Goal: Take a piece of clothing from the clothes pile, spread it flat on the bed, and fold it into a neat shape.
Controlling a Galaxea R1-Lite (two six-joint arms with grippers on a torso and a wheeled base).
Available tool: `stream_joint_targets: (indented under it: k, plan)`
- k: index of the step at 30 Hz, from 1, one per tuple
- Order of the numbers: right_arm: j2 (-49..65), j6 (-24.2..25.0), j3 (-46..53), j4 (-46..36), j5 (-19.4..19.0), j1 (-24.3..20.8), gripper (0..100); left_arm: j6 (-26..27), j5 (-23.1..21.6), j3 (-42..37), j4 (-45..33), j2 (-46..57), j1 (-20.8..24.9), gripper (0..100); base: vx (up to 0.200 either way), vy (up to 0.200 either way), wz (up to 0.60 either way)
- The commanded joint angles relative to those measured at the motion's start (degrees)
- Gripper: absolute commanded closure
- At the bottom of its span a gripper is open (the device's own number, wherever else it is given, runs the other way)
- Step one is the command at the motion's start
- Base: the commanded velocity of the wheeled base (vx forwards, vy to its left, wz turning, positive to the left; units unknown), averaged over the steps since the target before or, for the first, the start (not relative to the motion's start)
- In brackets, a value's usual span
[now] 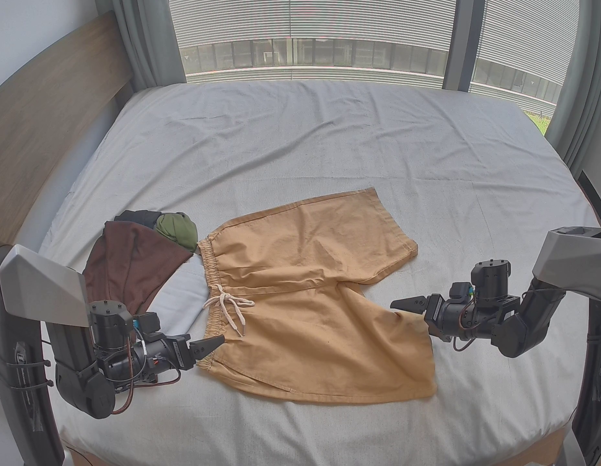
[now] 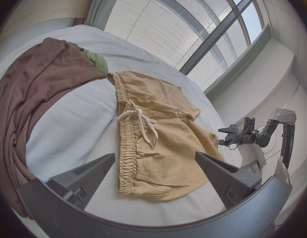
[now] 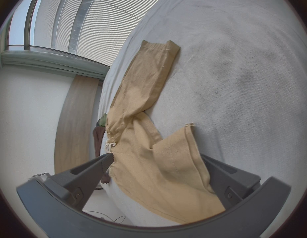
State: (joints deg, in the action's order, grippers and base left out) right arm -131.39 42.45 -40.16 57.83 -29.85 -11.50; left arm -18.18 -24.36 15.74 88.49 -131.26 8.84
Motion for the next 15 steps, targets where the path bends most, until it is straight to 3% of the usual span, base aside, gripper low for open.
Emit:
stream_joint_targets:
  k: [1, 15]
  plan:
    - [1.58, 0.71, -0.89, 0.09, -1.61, -0.02, 0, -0.02, 0.01, 0.08, 0.1, -0.67, 0.13, 0, 0.0, 0.0, 0.0]
    - [-1.68, 1.67, -7.48, -0.7, -1.26, 1.3, 0, -0.02, -0.08, 0.08, 0.1, -0.93, 0.13, 0, 0.0, 0.0, 0.0]
